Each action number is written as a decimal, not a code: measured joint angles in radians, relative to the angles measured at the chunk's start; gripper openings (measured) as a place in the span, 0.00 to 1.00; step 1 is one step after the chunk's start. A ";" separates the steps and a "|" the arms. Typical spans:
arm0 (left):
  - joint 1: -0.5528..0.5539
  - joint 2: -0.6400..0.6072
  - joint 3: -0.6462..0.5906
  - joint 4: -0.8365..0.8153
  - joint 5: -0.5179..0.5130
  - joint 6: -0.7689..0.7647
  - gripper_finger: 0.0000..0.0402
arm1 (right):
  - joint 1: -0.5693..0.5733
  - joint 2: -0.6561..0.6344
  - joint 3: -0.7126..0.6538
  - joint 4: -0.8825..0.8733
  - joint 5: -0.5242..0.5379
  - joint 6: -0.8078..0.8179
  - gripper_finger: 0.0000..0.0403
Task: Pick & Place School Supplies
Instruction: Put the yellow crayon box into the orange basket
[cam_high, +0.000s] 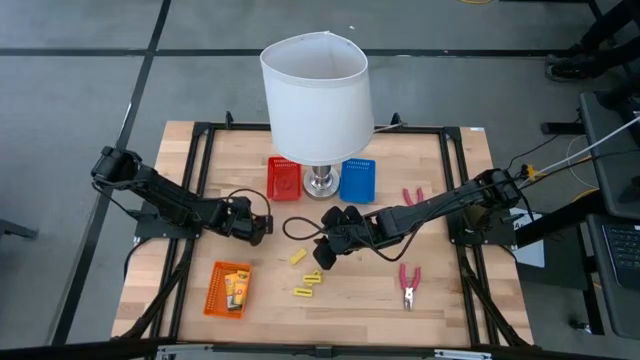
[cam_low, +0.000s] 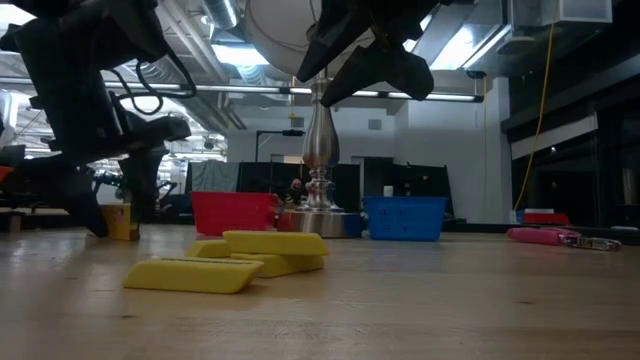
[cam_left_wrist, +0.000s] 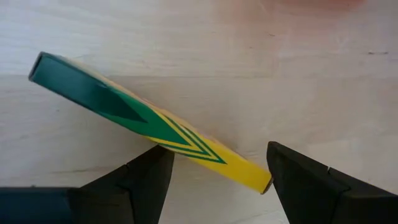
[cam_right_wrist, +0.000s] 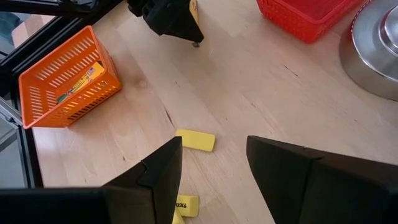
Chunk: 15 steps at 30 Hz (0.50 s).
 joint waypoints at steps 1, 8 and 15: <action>0.000 0.000 0.000 0.000 -0.001 -0.008 0.64 | 0.000 0.000 0.000 0.000 0.000 0.000 0.45; 0.000 0.000 0.001 -0.030 0.004 -0.103 0.64 | 0.000 0.000 0.000 -0.001 0.000 0.000 0.45; 0.000 0.000 0.001 -0.033 0.004 -0.176 0.64 | 0.000 0.000 0.000 -0.001 0.000 -0.001 0.45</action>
